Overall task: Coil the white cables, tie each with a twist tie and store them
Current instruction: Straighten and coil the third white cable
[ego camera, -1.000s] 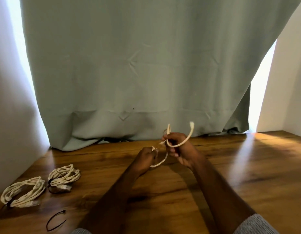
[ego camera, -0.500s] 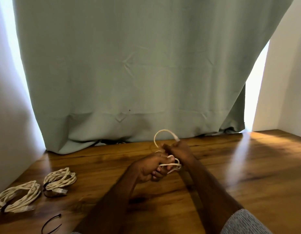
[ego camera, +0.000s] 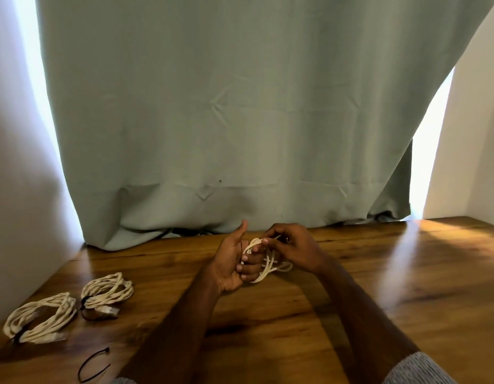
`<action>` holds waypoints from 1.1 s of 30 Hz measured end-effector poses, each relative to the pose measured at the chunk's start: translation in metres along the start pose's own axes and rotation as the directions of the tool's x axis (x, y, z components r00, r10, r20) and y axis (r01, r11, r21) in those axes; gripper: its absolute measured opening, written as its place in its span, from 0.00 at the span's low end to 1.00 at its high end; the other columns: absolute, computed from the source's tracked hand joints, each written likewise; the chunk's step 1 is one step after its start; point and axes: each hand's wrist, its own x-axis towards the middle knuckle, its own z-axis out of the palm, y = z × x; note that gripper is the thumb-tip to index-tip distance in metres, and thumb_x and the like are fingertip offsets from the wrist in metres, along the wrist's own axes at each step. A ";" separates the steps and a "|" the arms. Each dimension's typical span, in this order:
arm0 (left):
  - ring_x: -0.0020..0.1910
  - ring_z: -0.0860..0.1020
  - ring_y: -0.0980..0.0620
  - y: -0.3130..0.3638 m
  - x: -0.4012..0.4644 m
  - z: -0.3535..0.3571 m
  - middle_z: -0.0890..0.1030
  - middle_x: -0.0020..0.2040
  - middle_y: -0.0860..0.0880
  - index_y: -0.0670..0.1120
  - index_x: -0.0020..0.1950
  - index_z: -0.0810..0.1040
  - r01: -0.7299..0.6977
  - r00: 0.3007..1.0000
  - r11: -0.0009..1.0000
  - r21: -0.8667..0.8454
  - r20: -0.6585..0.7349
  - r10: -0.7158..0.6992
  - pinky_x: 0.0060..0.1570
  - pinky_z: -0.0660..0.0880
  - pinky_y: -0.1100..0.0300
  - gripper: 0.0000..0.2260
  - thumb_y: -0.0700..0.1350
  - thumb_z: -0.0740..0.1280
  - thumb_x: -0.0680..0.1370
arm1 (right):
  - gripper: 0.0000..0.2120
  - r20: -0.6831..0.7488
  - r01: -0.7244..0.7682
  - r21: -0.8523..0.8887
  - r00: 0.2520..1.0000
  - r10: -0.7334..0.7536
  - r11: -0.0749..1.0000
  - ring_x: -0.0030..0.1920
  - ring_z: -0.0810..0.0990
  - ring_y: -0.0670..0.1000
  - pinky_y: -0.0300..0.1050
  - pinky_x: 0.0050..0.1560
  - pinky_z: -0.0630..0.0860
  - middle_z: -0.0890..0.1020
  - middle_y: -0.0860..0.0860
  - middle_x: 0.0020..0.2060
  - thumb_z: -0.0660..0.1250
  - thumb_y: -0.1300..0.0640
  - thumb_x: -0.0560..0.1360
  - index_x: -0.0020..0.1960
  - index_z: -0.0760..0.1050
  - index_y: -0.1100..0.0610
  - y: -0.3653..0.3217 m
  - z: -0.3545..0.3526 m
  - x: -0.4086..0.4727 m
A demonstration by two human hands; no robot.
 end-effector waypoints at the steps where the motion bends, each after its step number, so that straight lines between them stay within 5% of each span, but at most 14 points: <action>1: 0.19 0.56 0.57 0.001 -0.001 0.001 0.63 0.24 0.53 0.45 0.37 0.70 0.006 0.999 1.000 0.002 0.037 -0.006 0.24 0.51 0.62 0.24 0.63 0.56 0.81 | 0.04 -0.007 0.001 -0.004 1.000 -0.001 1.000 0.40 0.84 0.46 0.39 0.40 0.79 0.85 0.47 0.40 0.70 0.57 0.79 0.49 0.84 0.56 0.000 -0.002 0.000; 4: 0.18 0.59 0.59 0.005 -0.002 0.006 0.62 0.24 0.54 0.46 0.38 0.71 0.023 0.998 0.999 0.049 0.066 -0.026 0.22 0.53 0.64 0.17 0.55 0.60 0.81 | 0.06 -0.056 0.035 -0.069 0.998 -0.039 0.997 0.39 0.83 0.45 0.38 0.40 0.77 0.85 0.47 0.38 0.70 0.56 0.80 0.48 0.84 0.56 0.001 -0.003 0.000; 9: 0.18 0.55 0.58 0.007 -0.007 0.004 0.59 0.24 0.53 0.47 0.35 0.69 0.034 0.998 0.990 0.136 -0.060 -0.026 0.21 0.51 0.65 0.20 0.58 0.59 0.80 | 0.07 -0.077 0.026 -0.045 0.997 -0.030 0.999 0.35 0.82 0.45 0.38 0.37 0.76 0.84 0.44 0.34 0.71 0.53 0.78 0.46 0.85 0.55 -0.005 -0.002 0.002; 16: 0.15 0.57 0.58 0.001 -0.005 0.005 0.60 0.20 0.52 0.46 0.33 0.68 -0.032 0.990 0.990 0.135 -0.135 0.050 0.20 0.53 0.66 0.21 0.60 0.60 0.78 | 0.16 0.181 -0.220 0.241 0.967 0.179 0.945 0.40 0.81 0.48 0.45 0.47 0.76 0.84 0.51 0.37 0.61 0.48 0.83 0.47 0.83 0.55 -0.009 0.006 0.001; 20: 0.15 0.59 0.56 -0.004 0.005 0.012 0.60 0.19 0.52 0.49 0.30 0.65 -0.102 0.972 0.992 0.070 -0.206 0.114 0.20 0.56 0.66 0.23 0.61 0.59 0.80 | 0.23 -0.022 -0.181 0.029 0.983 0.182 0.983 0.34 0.79 0.48 0.52 0.40 0.75 0.80 0.49 0.33 0.56 0.38 0.82 0.42 0.77 0.54 -0.011 0.023 0.007; 24: 0.19 0.64 0.53 -0.003 0.005 0.006 0.64 0.21 0.49 0.47 0.31 0.67 -0.113 0.986 0.992 -0.062 -0.134 0.104 0.23 0.61 0.63 0.24 0.60 0.55 0.82 | 0.25 -0.143 -0.129 -0.118 0.983 0.112 0.985 0.29 0.74 0.45 0.45 0.34 0.68 0.76 0.49 0.27 0.52 0.39 0.83 0.33 0.71 0.51 -0.017 0.035 0.009; 29: 0.18 0.65 0.56 -0.003 0.001 0.007 0.66 0.24 0.51 0.47 0.35 0.71 -0.133 0.991 0.983 -0.129 0.018 0.136 0.22 0.63 0.63 0.18 0.51 0.55 0.82 | 0.23 -0.168 -0.180 0.307 0.956 0.240 0.935 0.23 0.71 0.46 0.40 0.30 0.68 0.73 0.48 0.21 0.65 0.43 0.80 0.32 0.73 0.56 -0.017 0.031 0.009; 33: 0.15 0.61 0.59 -0.002 0.004 0.006 0.63 0.21 0.53 0.47 0.35 0.71 -0.171 0.985 0.976 -0.132 -0.029 0.169 0.19 0.55 0.65 0.17 0.52 0.57 0.82 | 0.26 0.000 -0.326 0.443 0.932 0.363 0.835 0.24 0.70 0.47 0.39 0.27 0.66 0.73 0.50 0.23 0.65 0.41 0.80 0.45 0.79 0.66 -0.013 0.029 0.004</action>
